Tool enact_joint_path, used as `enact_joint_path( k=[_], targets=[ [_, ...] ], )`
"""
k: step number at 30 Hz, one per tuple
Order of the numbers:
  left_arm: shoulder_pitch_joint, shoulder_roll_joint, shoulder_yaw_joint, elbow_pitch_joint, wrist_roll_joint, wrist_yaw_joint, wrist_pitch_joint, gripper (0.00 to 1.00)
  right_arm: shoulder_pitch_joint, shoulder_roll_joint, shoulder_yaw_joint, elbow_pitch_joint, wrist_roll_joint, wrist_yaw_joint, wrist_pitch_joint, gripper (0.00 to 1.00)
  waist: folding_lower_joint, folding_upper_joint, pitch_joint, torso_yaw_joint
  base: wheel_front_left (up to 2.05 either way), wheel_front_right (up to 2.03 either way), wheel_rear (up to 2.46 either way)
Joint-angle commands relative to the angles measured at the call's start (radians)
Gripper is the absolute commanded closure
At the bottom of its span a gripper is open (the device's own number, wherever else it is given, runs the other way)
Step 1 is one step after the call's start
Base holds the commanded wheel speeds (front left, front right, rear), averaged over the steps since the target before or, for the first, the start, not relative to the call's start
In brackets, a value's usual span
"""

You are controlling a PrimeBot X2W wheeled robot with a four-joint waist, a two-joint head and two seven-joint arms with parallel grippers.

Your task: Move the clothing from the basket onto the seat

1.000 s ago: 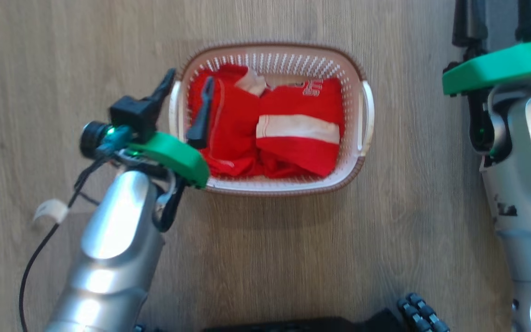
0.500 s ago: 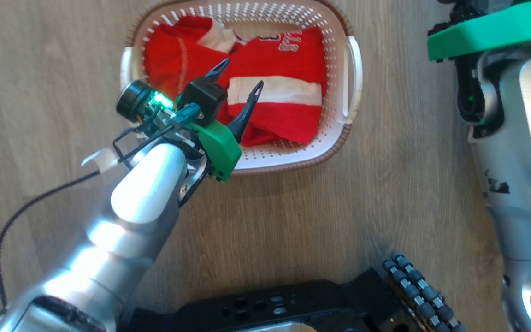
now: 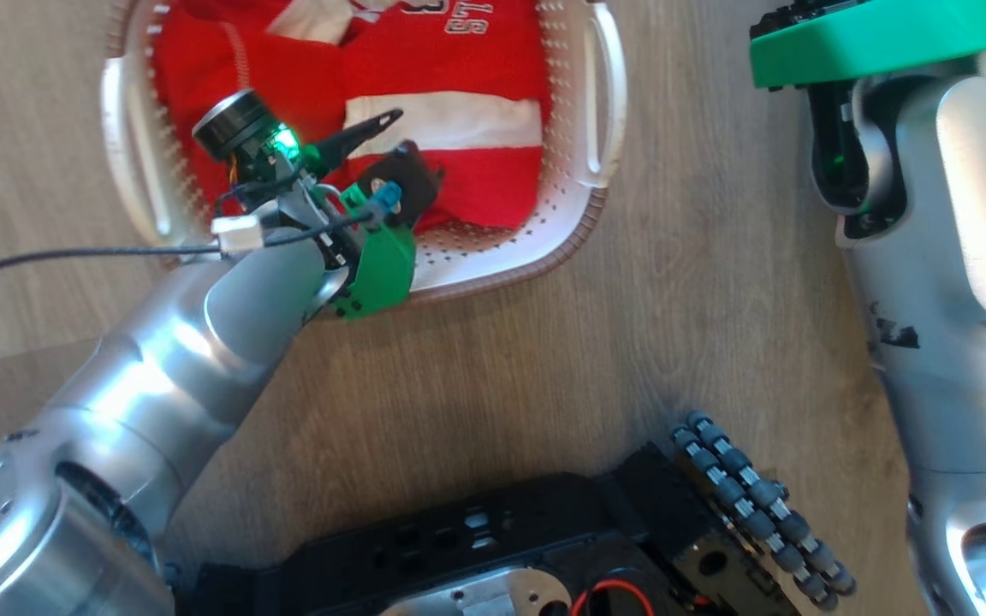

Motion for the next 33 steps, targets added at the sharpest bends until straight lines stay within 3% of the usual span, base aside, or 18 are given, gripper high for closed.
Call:
enact_joint_path(
  k=[1, 8, 21, 30, 32, 33],
  targets=[
    [-0.010, 0.015, -0.035, 0.012, -0.015, -0.006, -0.005, 0.00, 0.022, 0.022, 0.013, -0.036, 0.007, 0.007, -0.005, 0.00, -0.0001, 0.0000, 0.022, -0.026, 0.00, 0.00, 0.00],
    [-0.075, 0.024, -0.128, 0.067, -0.028, -0.006, -0.005, 0.00, 0.024, 0.034, 0.013, -0.051, 0.014, 0.007, -0.005, 0.00, -0.0001, 0.0000, 0.055, -0.067, 0.00, 0.00, 0.00],
    [-0.077, -0.007, -0.139, 0.195, 0.056, -0.006, 0.039, 0.00, 0.047, 0.039, 0.003, -0.067, 0.025, 0.007, -0.005, 0.00, -0.0001, 0.0000, 0.062, -0.079, 0.00, 0.00, 0.00],
    [-0.086, -0.021, -0.139, 0.212, 0.037, -0.006, 0.053, 0.00, 0.058, 0.039, 0.002, -0.069, 0.037, 0.007, -0.005, 0.00, -0.0001, 0.0000, 0.066, -0.079, 0.00, 0.00, 0.00],
    [-0.087, -0.023, -0.139, 0.206, 0.036, -0.006, 0.040, 1.00, 0.058, 0.039, 0.002, -0.068, 0.042, 0.007, -0.005, 0.00, -0.0001, 0.0000, 0.065, -0.081, 0.00, 0.00, 0.00],
    [-0.088, -0.024, -0.139, 0.205, 0.024, -0.006, 0.035, 1.00, 0.057, 0.039, 0.000, -0.068, 0.043, 0.007, -0.005, 0.00, -0.0001, 0.0000, 0.065, -0.081, 0.00, 0.00, 0.00]
  ],
)
